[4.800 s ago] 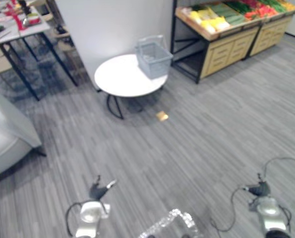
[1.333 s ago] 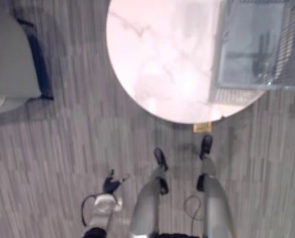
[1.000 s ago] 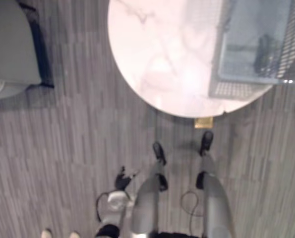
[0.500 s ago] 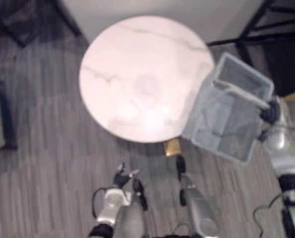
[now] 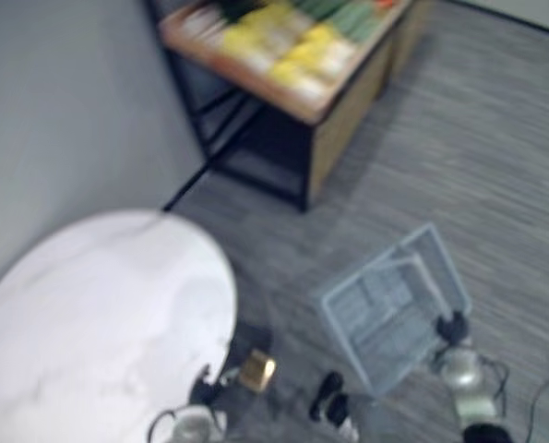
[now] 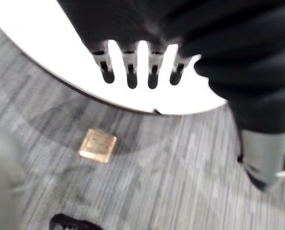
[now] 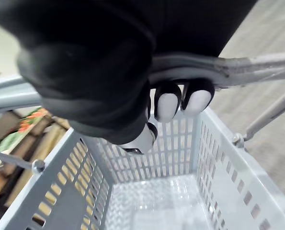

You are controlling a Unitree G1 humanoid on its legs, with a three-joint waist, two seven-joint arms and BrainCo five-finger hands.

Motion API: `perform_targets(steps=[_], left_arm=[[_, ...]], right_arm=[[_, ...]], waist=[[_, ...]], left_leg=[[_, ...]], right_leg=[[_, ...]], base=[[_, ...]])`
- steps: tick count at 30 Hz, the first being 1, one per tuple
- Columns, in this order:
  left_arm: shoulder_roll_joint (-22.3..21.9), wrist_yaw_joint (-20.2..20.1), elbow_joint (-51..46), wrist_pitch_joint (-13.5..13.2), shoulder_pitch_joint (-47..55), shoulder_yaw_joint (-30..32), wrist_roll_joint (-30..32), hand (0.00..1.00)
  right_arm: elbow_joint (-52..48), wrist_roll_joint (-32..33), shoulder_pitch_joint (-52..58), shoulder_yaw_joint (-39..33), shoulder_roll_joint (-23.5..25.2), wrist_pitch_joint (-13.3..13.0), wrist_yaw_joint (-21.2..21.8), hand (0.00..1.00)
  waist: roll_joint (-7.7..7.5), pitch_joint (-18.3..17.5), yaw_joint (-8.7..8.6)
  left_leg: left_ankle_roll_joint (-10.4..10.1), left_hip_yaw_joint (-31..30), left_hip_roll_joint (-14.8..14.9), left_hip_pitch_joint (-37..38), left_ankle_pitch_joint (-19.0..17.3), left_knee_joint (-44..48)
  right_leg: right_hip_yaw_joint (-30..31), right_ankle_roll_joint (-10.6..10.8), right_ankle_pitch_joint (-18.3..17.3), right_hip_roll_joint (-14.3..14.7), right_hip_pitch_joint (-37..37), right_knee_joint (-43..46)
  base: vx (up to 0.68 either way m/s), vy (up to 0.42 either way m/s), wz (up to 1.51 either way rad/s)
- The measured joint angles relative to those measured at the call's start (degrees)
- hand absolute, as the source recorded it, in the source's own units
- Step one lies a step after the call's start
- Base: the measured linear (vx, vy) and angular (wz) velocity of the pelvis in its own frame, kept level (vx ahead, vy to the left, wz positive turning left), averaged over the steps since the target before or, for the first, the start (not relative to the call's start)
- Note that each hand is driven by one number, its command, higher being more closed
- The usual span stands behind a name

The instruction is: Pick vegetable in the basket

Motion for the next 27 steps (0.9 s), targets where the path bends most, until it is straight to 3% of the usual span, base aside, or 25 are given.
perform_targets(steps=[1, 2, 3, 5, 8, 9, 10, 11, 13, 14, 16, 18, 19, 21, 22, 23, 25, 27], left_arm=[[-0.49, 0.02, 0.09, -0.06, 0.53, -0.28, -0.59, 0.00], [0.02, 0.46, 0.08, -0.30, 0.65, -0.60, -0.89, 0.00], [0.26, 0.72, 0.20, -0.31, 0.83, -0.73, -1.02, 0.00], [-0.52, 1.07, 0.09, -0.40, 1.48, -0.73, -2.30, 0.00], [-1.19, 1.10, 0.16, -0.38, 1.51, -0.66, -3.28, 0.00], [-1.65, 1.05, 0.09, -0.39, 1.50, -0.64, -3.28, 0.00], [-1.70, 1.05, 0.17, -0.38, 1.65, -0.62, -3.27, 0.00], [-1.03, 0.94, 0.27, -0.07, 1.94, -0.12, -3.29, 0.00], [0.77, 1.01, 1.90, 0.10, 1.52, -0.04, -3.31, 0.00], [1.88, 1.05, 2.14, 0.18, 1.11, -0.40, -3.26, 0.00], [2.47, 1.05, 2.23, 0.48, 0.92, -1.47, -3.24, 0.00], [2.39, 1.04, 2.20, 0.68, 0.30, -3.28, -3.23, 0.00], [2.28, 1.01, 2.20, 0.69, -0.86, -3.69, -3.23, 0.00], [2.00, 0.99, 2.20, 0.67, -2.76, -4.04, -3.11, 0.00], [2.00, 0.98, 2.26, 0.64, -4.04, -4.06, -2.81, 0.00], [1.90, 0.97, 2.48, 0.63, -5.46, -4.06, -2.64, 0.00], [1.93, 0.99, 3.63, 0.51, -6.80, -3.91, -2.38, 0.00], [2.21, 0.93, 4.78, 0.48, -6.43, -2.74, -1.95, 0.00]], right_arm=[[3.98, 1.66, 0.16, -0.25, 0.78, -0.02, 0.20, 1.00], [8.13, 2.38, 0.31, -0.63, 1.20, 0.23, 0.36, 1.00], [10.09, 2.89, 0.31, -0.77, 1.33, 0.52, 0.40, 1.00], [15.90, 3.32, 1.07, -4.04, 1.04, 2.07, 0.44, 1.00], [20.13, 5.11, 2.64, -8.98, 0.24, 2.47, 0.49, 1.00], [21.68, 5.65, 3.95, -10.50, -0.41, 2.99, 0.58, 1.00], [22.77, 5.74, 4.87, -11.28, -0.89, 3.25, 0.67, 1.00], [24.38, 5.70, 6.17, -11.82, -0.56, 3.74, 0.87, 1.00], [26.23, 5.84, 8.04, -12.51, 0.31, 4.02, 1.04, 1.00], [27.86, 5.89, 7.95, -13.11, 0.86, 4.42, 1.14, 1.00], [28.44, 6.21, 8.42, -15.20, 1.00, 4.61, 1.17, 1.00], [28.94, 7.75, 8.71, -16.43, 1.04, 4.59, 1.20, 1.00], [29.04, 8.18, 8.45, -16.57, 1.04, 4.58, 1.24, 1.00], [29.43, 8.30, 7.69, -16.91, 1.11, 4.46, 1.70, 1.00], [29.41, 8.56, 7.39, -16.92, 1.16, 3.97, 1.97, 1.00], [29.42, 8.69, 7.11, -17.60, 1.41, 3.61, 2.17, 1.00], [29.72, 8.87, 7.40, -19.15, 2.38, 3.54, 2.37, 1.00], [30.01, 9.98, 8.35, -20.26, 3.23, 3.60, 3.02, 1.00]], waist=[[0.03, 0.02, 0.82], [-0.02, 0.16, 1.40], [-0.43, 0.56, 1.54], [0.58, 0.69, 2.54], [1.69, 0.65, 2.59], [1.80, 0.52, 2.87], [1.82, 0.42, 3.26], [0.12, -0.19, 3.86], [-3.83, -1.47, 3.21], [-5.53, -1.30, 2.03], [-5.68, -1.14, 0.49], [-3.87, -0.61, -0.58], [-3.09, -0.53, -1.54], [-2.28, -0.12, -2.31], [-1.83, 0.09, -2.30], [-1.14, 0.50, -2.48], [-1.80, 0.41, -2.57], [-2.11, 0.20, -3.10]], left_leg=[[-2.63, -7.57, -3.12, -5.80, -3.25, 4.95], [-3.84, -10.82, -5.65, -10.07, -5.29, 5.32], [-4.26, -11.72, -6.77, -11.91, -6.02, 4.18], [-4.98, -11.75, -10.53, -18.00, -6.99, -7.64], [-4.94, -9.82, -13.91, -21.08, -4.89, -26.08], [-4.82, -9.08, -15.80, -20.43, -1.81, -35.31], [-3.75, -9.30, -16.37, -20.26, -0.03, -37.67], [-0.33, -10.54, -17.96, -19.46, 2.05, -36.32], [2.65, -10.01, -21.15, -17.21, -0.21, -37.05], [3.19, -10.10, -23.06, -13.10, -1.04, -39.63], [3.35, -10.70, -24.22, -7.54, -2.02, -42.38], [2.95, -12.42, -24.00, -1.26, -2.46, -45.89], [2.88, -13.61, -23.33, 1.51, -2.43, -47.81], [2.69, -13.92, -21.80, 3.95, -2.43, -49.04], [1.49, -14.10, -20.73, 5.10, -2.73, -49.59], [-0.85, -15.13, -19.44, 6.49, -4.20, -50.07], [-4.33, -15.47, -18.97, 9.58, -6.75, -51.60], [-6.51, -16.73, -17.47, 13.65, -10.17, -51.85]], right_leg=[[4.21, -0.02, -0.01, 0.87, 2.16, -1.34], [7.48, 0.10, -0.08, 1.51, 5.33, -3.13], [8.87, 0.32, -0.20, 1.63, 6.77, -4.01], [13.37, 3.40, -1.09, 1.63, 10.41, -6.16], [15.05, 6.35, -1.88, 1.75, 14.01, -9.00], [15.67, 7.93, -3.00, 1.84, 15.58, -9.37], [16.20, 8.81, -5.37, 1.78, 16.03, -7.75], [17.38, 10.46, -9.58, -0.05, 15.79, -2.90], [17.21, 14.01, -12.46, -4.79, 10.97, 12.67], [17.86, 18.55, -7.37, -8.86, 3.83, 30.78], [17.33, 17.88, -5.38, -11.83, 0.24, 41.87], [13.86, 15.09, -7.03, -13.27, -1.81, 43.23], [11.62, 13.37, -8.03, -13.21, -3.52, 39.31], [9.58, 12.96, -8.14, -11.97, -6.14, 27.27], [9.46, 13.08, -6.10, -10.73, -7.48, 16.40], [10.26, 12.90, -0.81, -9.35, -7.84, 4.25], [14.27, 13.93, 5.98, -9.52, -8.04, -7.46], [17.69, 13.60, 7.29, -9.65, -7.90, -3.90]], base=[[0.41, -0.004, -1.85], [0.35, 0.022, -1.63], [0.34, 0.051, -1.31], [0.32, 0.092, -1.08], [0.38, 0.134, -0.42], [0.50, 0.174, -0.33], [0.66, 0.239, -0.50], [0.73, 0.234, -0.37], [0.69, 0.186, -0.05], [0.48, 0.134, 0.11], [0.52, 0.108, 0.24], [0.58, 0.063, 0.27], [0.56, -0.040, 0.37], [0.49, -0.115, 0.30], [0.34, -0.139, 0.25], [0.45, -0.207, 0.32], [0.54, -0.307, 0.49], [0.57, -0.411, 0.49]])
